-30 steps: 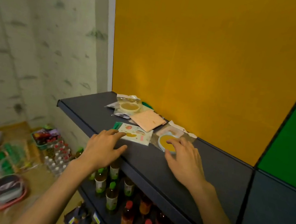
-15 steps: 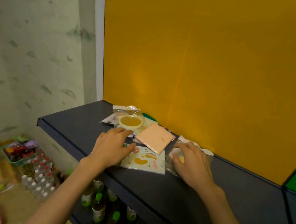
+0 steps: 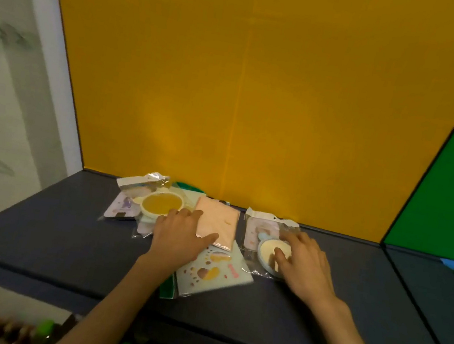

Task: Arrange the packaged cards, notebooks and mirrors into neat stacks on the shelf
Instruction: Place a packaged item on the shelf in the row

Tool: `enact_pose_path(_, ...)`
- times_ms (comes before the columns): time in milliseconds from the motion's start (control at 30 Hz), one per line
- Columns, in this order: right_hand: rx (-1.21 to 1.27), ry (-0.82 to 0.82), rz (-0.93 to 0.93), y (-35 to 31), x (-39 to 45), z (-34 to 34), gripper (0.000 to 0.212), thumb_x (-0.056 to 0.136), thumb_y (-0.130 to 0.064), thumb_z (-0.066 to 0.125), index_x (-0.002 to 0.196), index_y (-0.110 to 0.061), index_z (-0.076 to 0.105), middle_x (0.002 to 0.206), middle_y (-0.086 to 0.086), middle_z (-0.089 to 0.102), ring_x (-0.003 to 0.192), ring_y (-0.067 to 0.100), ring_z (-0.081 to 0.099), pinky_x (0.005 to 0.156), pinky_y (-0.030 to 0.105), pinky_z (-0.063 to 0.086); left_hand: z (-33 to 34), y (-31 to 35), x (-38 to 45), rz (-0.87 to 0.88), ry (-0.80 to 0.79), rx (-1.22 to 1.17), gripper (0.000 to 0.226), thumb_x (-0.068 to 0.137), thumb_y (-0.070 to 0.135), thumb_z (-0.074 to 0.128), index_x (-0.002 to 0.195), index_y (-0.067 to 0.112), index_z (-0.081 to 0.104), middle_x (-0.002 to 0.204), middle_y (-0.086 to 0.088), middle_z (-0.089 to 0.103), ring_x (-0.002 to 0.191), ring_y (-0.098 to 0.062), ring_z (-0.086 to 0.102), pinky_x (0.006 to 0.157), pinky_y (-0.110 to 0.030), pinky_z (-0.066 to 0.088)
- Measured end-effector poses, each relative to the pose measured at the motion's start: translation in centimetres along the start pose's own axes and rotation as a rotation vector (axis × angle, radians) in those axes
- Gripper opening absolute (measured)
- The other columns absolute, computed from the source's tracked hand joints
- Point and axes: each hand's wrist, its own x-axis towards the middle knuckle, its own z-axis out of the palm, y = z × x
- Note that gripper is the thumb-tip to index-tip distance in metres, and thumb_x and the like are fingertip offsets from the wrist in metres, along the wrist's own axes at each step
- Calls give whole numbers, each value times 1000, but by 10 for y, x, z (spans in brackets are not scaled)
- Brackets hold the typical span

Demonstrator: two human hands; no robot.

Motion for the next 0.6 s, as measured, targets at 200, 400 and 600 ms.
enact_pose_path(200, -81, 21, 231, 3, -16, 6, 51, 93, -55, 48, 129, -20, 58, 121, 7, 55, 113, 28, 51, 86, 40, 45, 6, 6, 7, -71, 24, 73, 89, 74, 88, 43, 129, 19, 51, 130, -7, 53, 122, -27, 45, 98, -45, 34)
enact_pose_path(400, -111, -36, 399, -3, -23, 4, 85, 78, -85, 36, 117, -14, 63, 120, 10, 53, 117, 30, 47, 90, 44, 42, 5, 12, 15, -107, 21, -74, 76, 67, 75, 68, 112, 15, 54, 117, -10, 59, 111, -27, 53, 93, -40, 40)
enact_pose_path(600, -115, -64, 425, -7, -25, 5, 93, 72, -90, 39, 121, -14, 63, 127, 10, 49, 123, 31, 42, 96, 46, 40, 1, 17, 20, -128, -15, -270, 70, 71, 48, 83, 117, 8, 49, 120, -15, 55, 113, -31, 50, 90, -38, 42)
